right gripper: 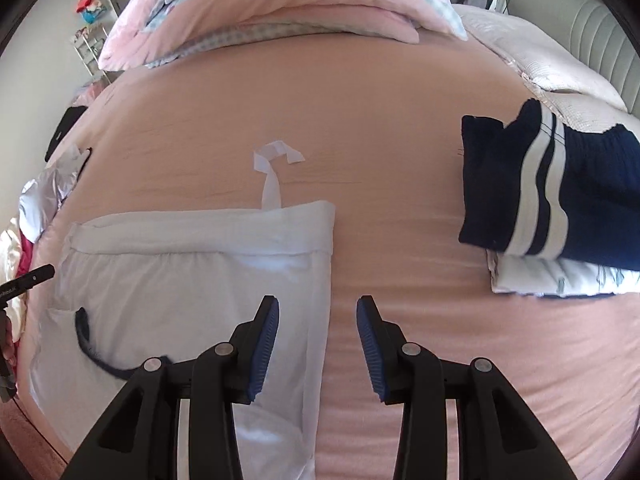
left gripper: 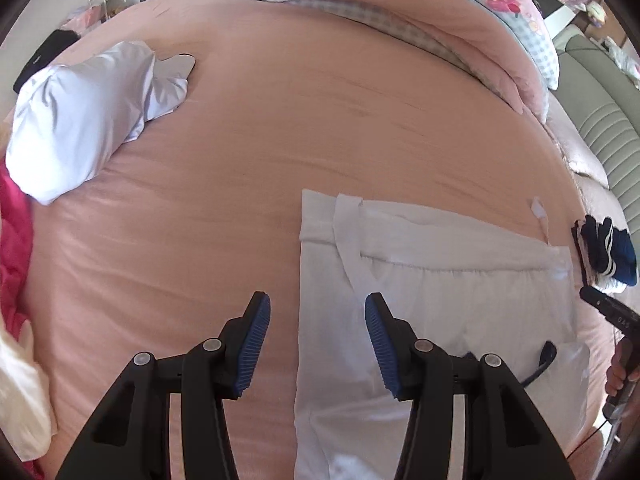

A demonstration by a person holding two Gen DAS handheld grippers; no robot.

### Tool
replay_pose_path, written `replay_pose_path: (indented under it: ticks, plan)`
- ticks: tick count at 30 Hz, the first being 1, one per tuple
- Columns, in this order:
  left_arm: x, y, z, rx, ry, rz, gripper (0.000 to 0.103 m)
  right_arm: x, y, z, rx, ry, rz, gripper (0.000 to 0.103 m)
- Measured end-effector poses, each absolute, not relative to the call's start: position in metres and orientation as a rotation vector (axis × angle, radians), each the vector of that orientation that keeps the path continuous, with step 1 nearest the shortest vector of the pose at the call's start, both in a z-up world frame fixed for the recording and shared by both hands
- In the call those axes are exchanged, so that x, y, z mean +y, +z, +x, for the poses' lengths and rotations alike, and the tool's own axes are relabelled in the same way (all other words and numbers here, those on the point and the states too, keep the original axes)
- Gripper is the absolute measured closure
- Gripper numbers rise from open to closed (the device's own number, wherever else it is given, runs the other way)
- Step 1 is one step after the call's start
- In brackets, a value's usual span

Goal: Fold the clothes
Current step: 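Grasp the collar edge with the left gripper while the right gripper grasps it too, then lift the collar edge with both grippers and fold it over the shirt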

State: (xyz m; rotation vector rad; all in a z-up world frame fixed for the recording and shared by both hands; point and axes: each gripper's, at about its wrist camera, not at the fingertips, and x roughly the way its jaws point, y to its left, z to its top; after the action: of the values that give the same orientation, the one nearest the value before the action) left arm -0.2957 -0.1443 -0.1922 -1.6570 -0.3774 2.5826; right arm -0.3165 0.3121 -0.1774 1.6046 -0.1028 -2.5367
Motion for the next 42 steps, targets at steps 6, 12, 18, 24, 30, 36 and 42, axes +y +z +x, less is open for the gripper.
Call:
replay_pose_path:
  ticks: [6,12,18,24,30,36,42]
  plan:
    - [-0.142,-0.21,-0.328,-0.428,2.485,-1.637,0.057,0.316,-0.198,-0.353,-0.217,-2.504,1.647,0.063]
    - [-0.128,-0.213,-0.331,-0.429,2.403,-1.584,0.057,0.316,-0.207,-0.368,-0.244,-2.482,1.639,0.062]
    - [-0.12,-0.213,-0.337,-0.351,2.421,-1.584,0.057,0.314,-0.206,-0.367,-0.284,-2.373,1.631,0.06]
    - [-0.111,-0.212,-0.343,-0.273,2.438,-1.582,0.078,0.308,-0.208,-0.365,-0.269,-2.388,1.605,0.093]
    - [-0.109,-0.181,-0.329,-0.273,2.484,-1.443,0.094,0.296,-0.17,-0.348,-0.201,-2.409,1.467,0.097]
    - [-0.117,-0.124,-0.279,-0.305,2.38,-1.268,0.094,0.31,-0.103,-0.29,-0.202,-2.431,1.196,0.097]
    - [-0.118,-0.097,-0.199,-0.12,2.338,-1.209,0.094,0.318,-0.074,-0.206,-0.136,-2.391,1.032,0.097]
